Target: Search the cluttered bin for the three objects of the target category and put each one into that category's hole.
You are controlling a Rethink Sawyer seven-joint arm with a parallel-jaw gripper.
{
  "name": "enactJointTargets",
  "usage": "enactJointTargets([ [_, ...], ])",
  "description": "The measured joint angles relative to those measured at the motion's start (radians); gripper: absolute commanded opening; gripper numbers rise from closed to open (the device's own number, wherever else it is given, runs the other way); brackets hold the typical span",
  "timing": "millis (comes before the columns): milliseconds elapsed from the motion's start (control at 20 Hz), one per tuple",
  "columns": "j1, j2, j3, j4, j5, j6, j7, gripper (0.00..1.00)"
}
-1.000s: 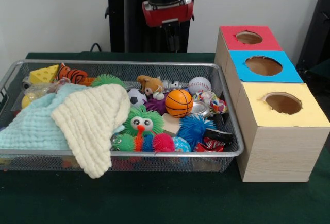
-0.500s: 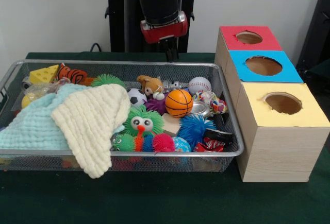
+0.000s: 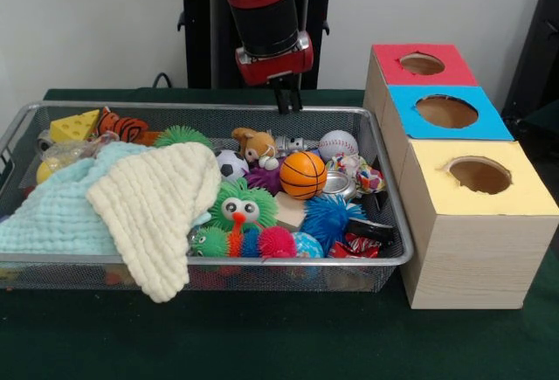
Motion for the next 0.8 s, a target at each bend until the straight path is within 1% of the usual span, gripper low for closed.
enactJointTargets([
  [800, -0.004, 0.008, -0.002, -0.013, -0.04, -0.012, 0.0, 1.0],
])
